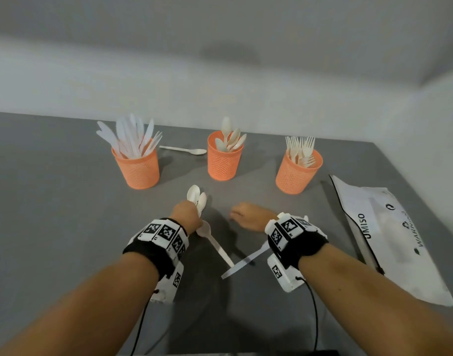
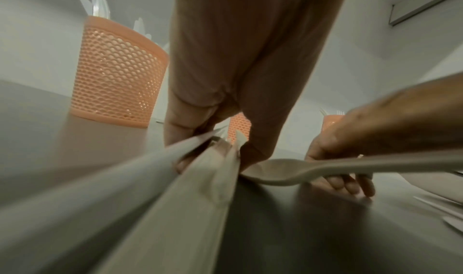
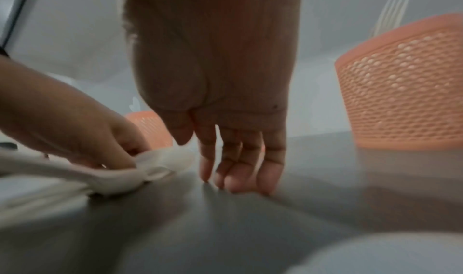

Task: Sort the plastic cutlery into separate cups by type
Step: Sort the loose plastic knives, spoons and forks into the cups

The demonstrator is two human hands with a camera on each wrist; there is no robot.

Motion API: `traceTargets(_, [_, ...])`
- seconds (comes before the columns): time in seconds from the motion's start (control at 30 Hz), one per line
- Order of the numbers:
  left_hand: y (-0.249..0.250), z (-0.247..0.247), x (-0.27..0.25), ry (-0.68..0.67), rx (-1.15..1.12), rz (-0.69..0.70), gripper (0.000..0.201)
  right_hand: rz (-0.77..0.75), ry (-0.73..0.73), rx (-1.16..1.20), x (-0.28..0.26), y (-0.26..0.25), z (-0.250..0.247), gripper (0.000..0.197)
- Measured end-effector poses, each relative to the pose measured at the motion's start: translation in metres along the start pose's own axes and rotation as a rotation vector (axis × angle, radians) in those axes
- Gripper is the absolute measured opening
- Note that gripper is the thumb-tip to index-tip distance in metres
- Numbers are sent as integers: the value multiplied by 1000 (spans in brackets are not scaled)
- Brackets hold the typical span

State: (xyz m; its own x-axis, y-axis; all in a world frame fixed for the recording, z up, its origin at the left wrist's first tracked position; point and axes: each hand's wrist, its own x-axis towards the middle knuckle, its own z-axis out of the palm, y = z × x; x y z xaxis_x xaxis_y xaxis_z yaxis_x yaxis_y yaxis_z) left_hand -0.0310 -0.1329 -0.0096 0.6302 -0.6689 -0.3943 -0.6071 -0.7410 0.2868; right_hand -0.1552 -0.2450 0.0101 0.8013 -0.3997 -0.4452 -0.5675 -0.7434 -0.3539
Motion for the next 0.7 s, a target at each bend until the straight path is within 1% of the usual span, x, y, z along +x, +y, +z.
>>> traceTargets(0.07, [0, 2, -1, 11, -6, 0, 36, 32, -91, 165, -8, -19, 4, 46])
traceTargets(0.1, [1, 2, -2, 13, -20, -3, 36, 43, -133, 180, -11, -28, 8, 54])
traceTargets(0.13, [1, 1, -3, 13, -24, 2, 36, 30, -156, 132, -15, -36, 14, 57])
traceTargets(0.17, [0, -2, -7, 2, -18, 14, 35, 18, -158, 55, -16, -42, 21, 52])
traceTargets(0.23, [-2, -7, -12, -8, -28, 44, 22, 1, -89, -84, -18, -49, 32, 26])
traceTargets(0.27, [-5, -8, -12, -5, -67, 51, 14, 20, -44, -99, -19, -51, 35, 19])
traceTargets(0.33, [-15, -5, -9, -15, -246, 36, 20, 90, 21, -51, -20, -48, 36, 22])
traceTargets(0.4, [-21, -1, -9, 5, -533, 26, 20, 154, 86, 111, -25, -44, 31, 15])
traceTargets(0.47, [-17, 0, -17, 42, -873, 71, 24, 169, 142, 383, -29, -44, 23, 26])
traceTargets(0.5, [-12, -2, -24, 44, -979, 98, 26, 138, 152, 493, -33, -47, 19, 29])
traceTargets(0.53, [-7, -4, -29, 20, -1026, 137, 27, 92, 165, 591, -35, -51, 16, 28])
traceTargets(0.6, [0, -8, -36, -83, -1019, 217, 31, 12, 173, 773, -40, -61, 12, 23])
traceTargets(0.67, [2, -12, -39, -176, -1032, 251, 28, -26, 116, 1009, -46, -65, 9, 29])
traceTargets(0.7, [1, -14, -40, -196, -1044, 244, 26, -49, 73, 1143, -49, -61, 8, 30])
